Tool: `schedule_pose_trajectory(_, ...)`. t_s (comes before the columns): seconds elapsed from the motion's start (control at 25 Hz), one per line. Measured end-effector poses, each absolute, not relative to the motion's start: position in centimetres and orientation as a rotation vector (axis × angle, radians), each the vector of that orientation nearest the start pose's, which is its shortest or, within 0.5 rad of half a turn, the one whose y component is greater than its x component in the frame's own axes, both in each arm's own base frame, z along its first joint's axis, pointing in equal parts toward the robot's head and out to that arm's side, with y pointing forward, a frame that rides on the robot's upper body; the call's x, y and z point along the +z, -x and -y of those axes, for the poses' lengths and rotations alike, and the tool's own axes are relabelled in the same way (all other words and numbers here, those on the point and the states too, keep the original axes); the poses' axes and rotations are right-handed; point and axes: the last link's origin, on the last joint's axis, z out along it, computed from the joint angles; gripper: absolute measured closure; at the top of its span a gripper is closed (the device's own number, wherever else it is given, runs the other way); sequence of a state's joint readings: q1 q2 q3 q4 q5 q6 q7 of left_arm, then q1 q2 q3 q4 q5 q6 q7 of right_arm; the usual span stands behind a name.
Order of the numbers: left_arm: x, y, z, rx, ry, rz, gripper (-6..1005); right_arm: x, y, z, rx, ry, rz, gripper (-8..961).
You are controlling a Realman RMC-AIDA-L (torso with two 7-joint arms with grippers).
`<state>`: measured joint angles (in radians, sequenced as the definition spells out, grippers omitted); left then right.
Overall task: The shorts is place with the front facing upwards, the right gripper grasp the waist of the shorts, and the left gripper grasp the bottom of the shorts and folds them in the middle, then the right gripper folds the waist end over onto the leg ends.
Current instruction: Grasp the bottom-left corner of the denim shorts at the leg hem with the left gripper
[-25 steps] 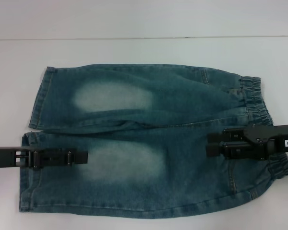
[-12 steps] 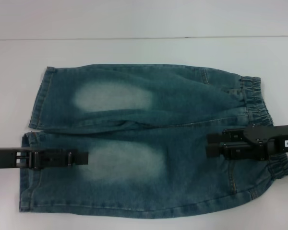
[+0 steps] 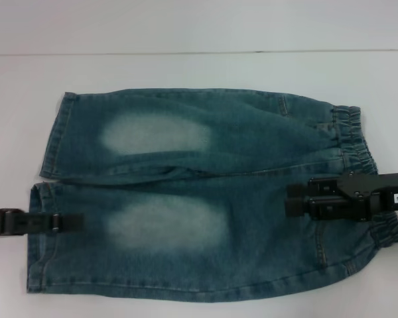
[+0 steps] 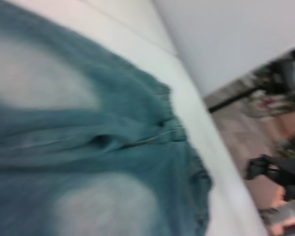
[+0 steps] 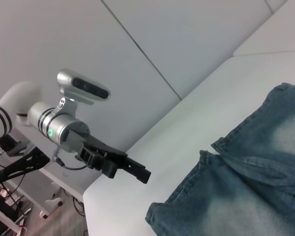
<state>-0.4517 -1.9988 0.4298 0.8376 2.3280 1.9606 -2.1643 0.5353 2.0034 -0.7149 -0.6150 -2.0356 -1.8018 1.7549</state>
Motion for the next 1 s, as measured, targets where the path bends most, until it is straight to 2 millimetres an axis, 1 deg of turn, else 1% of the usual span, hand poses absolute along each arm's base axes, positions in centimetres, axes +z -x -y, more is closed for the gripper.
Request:
schedule_pose_trajectory(0.2,8.0,32.3,-26.5,-0.435,2.389,1.935,125,1.7,-25.9,-30.2,0.786,2.893,-1.157,320)
schedule_pose_trajectory(0.52,8.2,33.4,-26.1,-0.297,2.283,2.058,125,1.5,-25.5,-30.5,0.778,2.903,-1.131,320)
schedule_pose_trajectory(0.76,8.0,34.0,-26.2,-0.191,2.233,2.093,124,1.7,-25.5,-30.7,0.771,2.904,-1.118,319)
schedule_pose_trajectory(1.0,7.9,34.3,-26.7,-0.137,2.204,2.089,124,1.7,-25.4,-31.1,0.759,2.893,-1.107,319)
